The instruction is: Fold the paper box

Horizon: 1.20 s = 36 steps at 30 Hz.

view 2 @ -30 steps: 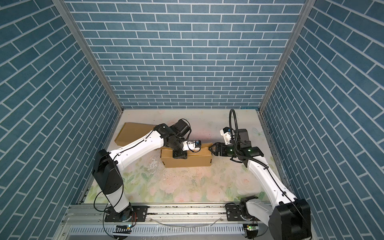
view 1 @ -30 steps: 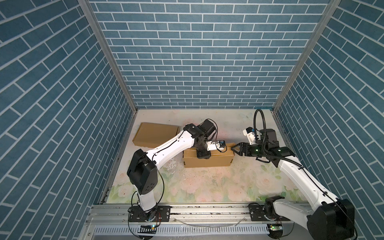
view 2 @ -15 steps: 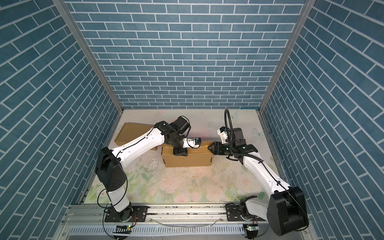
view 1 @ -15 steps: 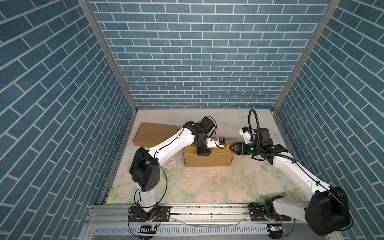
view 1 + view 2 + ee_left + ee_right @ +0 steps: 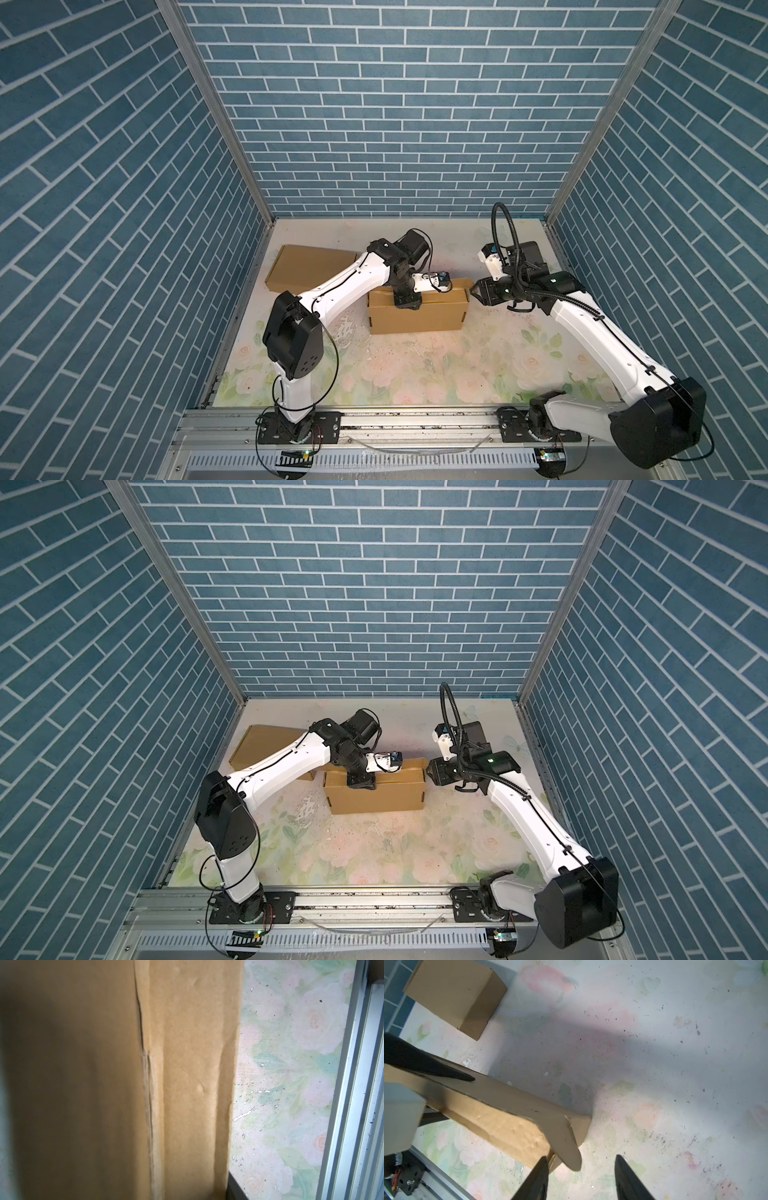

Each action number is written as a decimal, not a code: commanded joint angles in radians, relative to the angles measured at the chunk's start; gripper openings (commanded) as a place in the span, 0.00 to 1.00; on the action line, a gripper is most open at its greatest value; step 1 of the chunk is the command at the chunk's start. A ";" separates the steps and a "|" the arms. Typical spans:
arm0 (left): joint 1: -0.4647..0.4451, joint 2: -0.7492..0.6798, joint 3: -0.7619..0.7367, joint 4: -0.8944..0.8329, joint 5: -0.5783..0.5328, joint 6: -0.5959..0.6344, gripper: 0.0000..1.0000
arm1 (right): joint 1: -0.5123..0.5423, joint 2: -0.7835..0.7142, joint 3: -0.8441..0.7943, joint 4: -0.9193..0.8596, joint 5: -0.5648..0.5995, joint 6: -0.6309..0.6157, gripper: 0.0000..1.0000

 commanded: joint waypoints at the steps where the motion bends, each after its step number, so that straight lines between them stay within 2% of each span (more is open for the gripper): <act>1: 0.006 0.091 -0.040 0.002 0.003 0.014 0.39 | 0.020 0.024 0.073 -0.050 0.048 -0.060 0.45; 10: 0.006 0.093 -0.038 0.002 0.006 0.014 0.39 | 0.063 0.076 0.134 -0.063 0.085 -0.052 0.35; 17: 0.006 0.098 -0.033 0.002 0.007 0.014 0.38 | 0.090 0.112 0.183 -0.104 0.109 -0.029 0.14; 22: 0.006 0.099 -0.033 0.002 0.005 0.014 0.37 | 0.098 0.121 0.197 -0.121 0.097 0.057 0.02; 26: 0.006 0.101 -0.030 0.000 0.006 0.013 0.37 | 0.108 0.120 0.177 -0.100 0.078 0.161 0.00; 36: 0.006 0.094 -0.028 0.002 0.003 0.008 0.37 | 0.137 0.073 0.039 0.010 0.121 0.308 0.00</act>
